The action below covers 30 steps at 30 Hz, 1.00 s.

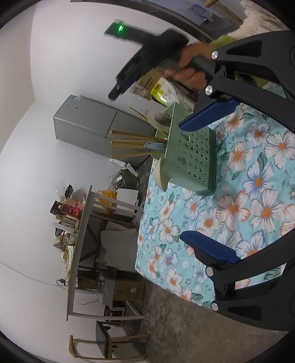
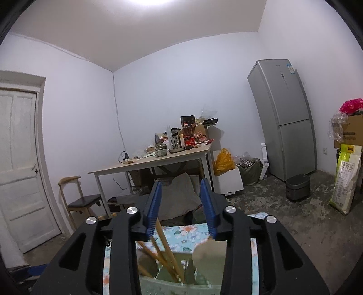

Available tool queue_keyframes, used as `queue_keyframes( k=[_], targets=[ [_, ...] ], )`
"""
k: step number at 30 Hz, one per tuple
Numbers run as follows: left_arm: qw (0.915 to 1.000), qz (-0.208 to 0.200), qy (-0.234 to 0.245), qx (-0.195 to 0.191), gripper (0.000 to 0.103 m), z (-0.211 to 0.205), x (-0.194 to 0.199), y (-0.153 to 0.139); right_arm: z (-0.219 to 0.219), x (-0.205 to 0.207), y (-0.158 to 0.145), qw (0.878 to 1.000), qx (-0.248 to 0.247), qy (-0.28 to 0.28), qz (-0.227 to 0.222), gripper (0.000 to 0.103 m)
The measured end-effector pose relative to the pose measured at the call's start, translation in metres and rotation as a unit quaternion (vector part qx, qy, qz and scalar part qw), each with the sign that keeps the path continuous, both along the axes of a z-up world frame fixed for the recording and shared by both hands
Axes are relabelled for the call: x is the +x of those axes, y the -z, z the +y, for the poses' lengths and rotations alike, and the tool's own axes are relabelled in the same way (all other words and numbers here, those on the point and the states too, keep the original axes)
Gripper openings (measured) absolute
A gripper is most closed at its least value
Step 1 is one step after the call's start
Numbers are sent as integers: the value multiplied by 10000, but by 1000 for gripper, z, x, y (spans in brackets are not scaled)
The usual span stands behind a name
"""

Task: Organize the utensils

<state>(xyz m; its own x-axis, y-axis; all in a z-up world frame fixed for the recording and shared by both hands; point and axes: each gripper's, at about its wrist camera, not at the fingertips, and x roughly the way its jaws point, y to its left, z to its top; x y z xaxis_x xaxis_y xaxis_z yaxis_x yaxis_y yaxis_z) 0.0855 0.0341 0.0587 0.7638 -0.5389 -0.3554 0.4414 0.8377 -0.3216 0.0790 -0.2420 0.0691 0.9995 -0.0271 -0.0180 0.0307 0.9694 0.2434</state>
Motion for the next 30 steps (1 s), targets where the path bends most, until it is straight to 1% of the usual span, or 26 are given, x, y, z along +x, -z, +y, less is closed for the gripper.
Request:
queue_keyframes(
  k=[3, 4, 5, 6, 8, 9, 11, 12, 13, 14, 17, 19, 20, 21, 24, 27, 30],
  targets=[
    [9996, 8, -267, 122, 91, -3, -8, -6, -3, -28, 0, 9998, 81, -85, 148, 46],
    [9988, 41, -445, 220, 95, -5, -10, -6, -3, -35, 1, 9996, 98, -145, 224, 52],
    [9968, 65, -716, 338, 95, -6, -13, -7, -1, -45, 3, 9988, 91, -285, 392, 58],
    [9937, 108, -1005, 480, 95, -8, -15, -6, 1, -50, 6, 9980, 67, -353, 511, 60],
    [9903, 237, -1188, 677, 95, -13, -16, -3, 8, -62, 13, 9955, -77, -467, 822, 74],
    [9882, 366, -1232, 839, 95, -17, -15, 0, 15, -68, 19, 9927, -227, -478, 1085, 76],
    [9819, 567, -1414, 1124, 95, -23, -13, 6, 25, -75, 30, 9862, -474, -253, 1567, 82],
    [9773, 700, -1516, 1303, 95, -28, -11, 10, 30, -75, 35, 9816, -599, -155, 1805, 83],
    [9748, 776, -1542, 1411, 95, -31, -10, 11, 34, -75, 41, 9761, -693, -59, 2058, 84],
    [9732, 807, -1552, 1495, 95, -34, -10, 12, 36, -76, 45, 9732, -706, -24, 2190, 85],
    [9641, 724, -1664, 1940, 95, -46, -12, 12, 37, -76, 50, 9673, -658, 12, 2449, 89],
    [9602, 686, -1711, 2099, 95, -52, -13, 8, 37, -77, 50, 9650, -758, 207, 2502, 92],
    [9599, 691, -1718, 2107, 95, -55, -13, 7, 35, -78, 50, 9646, -793, 273, 2500, 95],
    [9596, 701, -1745, 2094, 95, -56, -14, 5, 35, -79, 49, 9637, -825, 361, 2512, 97],
    [9576, 725, -1881, 2060, 95, -62, -17, 2, 31, -81, 52, 9600, -750, 513, 2647, 97],
    [9544, 711, -1911, 2180, 95, -70, -19, 3, 24, -79, 55, 9555, -650, 707, 2790, 97],
    [9521, 757, -1888, 2284, 95, -77, -19, 4, 20, -78, 58, 9523, -676, 863, 2850, 97]
  ],
)
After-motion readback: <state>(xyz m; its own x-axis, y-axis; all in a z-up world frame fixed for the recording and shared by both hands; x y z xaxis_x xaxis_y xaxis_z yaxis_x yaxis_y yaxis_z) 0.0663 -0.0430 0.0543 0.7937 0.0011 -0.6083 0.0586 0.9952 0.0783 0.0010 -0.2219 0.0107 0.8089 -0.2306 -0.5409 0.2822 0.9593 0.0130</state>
